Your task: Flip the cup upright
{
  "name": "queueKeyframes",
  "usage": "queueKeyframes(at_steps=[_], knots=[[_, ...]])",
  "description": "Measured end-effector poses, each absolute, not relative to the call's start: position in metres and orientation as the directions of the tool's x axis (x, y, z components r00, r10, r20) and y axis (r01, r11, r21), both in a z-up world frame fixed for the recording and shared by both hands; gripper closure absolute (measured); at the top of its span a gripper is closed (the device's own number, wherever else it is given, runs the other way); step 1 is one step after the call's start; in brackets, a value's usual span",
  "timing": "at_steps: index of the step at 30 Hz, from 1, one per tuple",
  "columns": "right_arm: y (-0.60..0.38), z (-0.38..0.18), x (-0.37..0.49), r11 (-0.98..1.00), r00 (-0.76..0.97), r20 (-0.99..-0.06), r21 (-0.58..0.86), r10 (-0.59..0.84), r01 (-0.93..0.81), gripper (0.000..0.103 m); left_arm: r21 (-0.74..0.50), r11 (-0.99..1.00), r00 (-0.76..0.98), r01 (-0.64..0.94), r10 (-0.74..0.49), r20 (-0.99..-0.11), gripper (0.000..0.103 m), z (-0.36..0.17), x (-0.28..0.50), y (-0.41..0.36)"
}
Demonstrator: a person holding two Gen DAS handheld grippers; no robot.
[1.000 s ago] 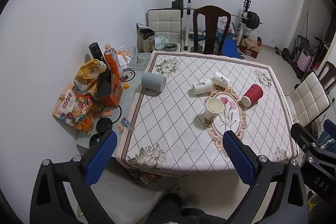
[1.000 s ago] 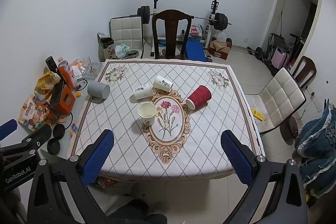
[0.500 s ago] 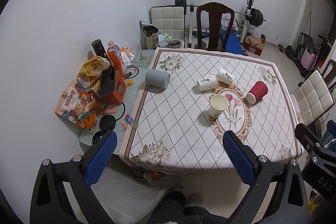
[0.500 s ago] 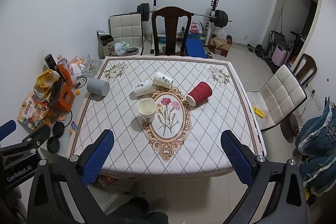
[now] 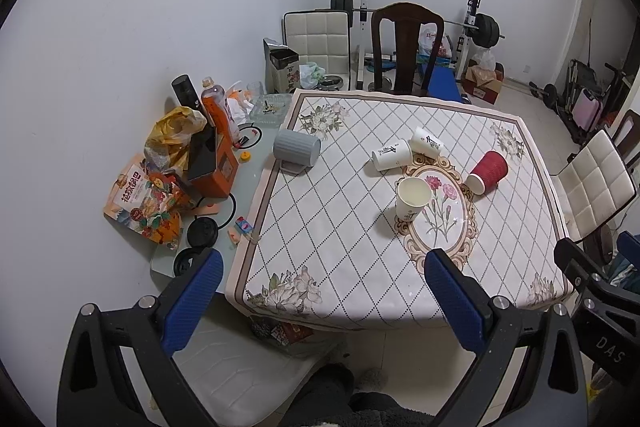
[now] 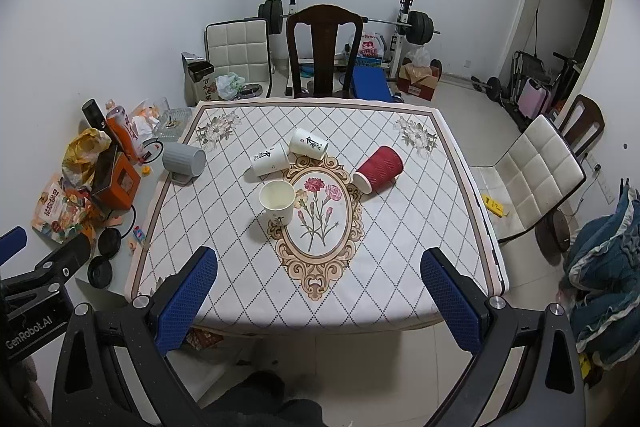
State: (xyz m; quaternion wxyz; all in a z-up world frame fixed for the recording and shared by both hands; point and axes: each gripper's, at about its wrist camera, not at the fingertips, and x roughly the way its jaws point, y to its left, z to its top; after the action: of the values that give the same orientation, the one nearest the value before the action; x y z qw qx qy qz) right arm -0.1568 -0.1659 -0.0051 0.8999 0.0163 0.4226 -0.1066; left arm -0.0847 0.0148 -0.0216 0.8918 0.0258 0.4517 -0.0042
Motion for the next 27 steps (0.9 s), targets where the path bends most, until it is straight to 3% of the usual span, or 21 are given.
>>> queueKeyframes(at_steps=[27], knots=[[-0.1639, -0.0130, -0.1522, 0.981, 0.616, -0.772, -0.057, -0.160, 0.183, 0.000, 0.047, 0.999, 0.591, 0.024, 0.023, -0.806, 0.000, -0.0301, -0.0933, 0.0155]])
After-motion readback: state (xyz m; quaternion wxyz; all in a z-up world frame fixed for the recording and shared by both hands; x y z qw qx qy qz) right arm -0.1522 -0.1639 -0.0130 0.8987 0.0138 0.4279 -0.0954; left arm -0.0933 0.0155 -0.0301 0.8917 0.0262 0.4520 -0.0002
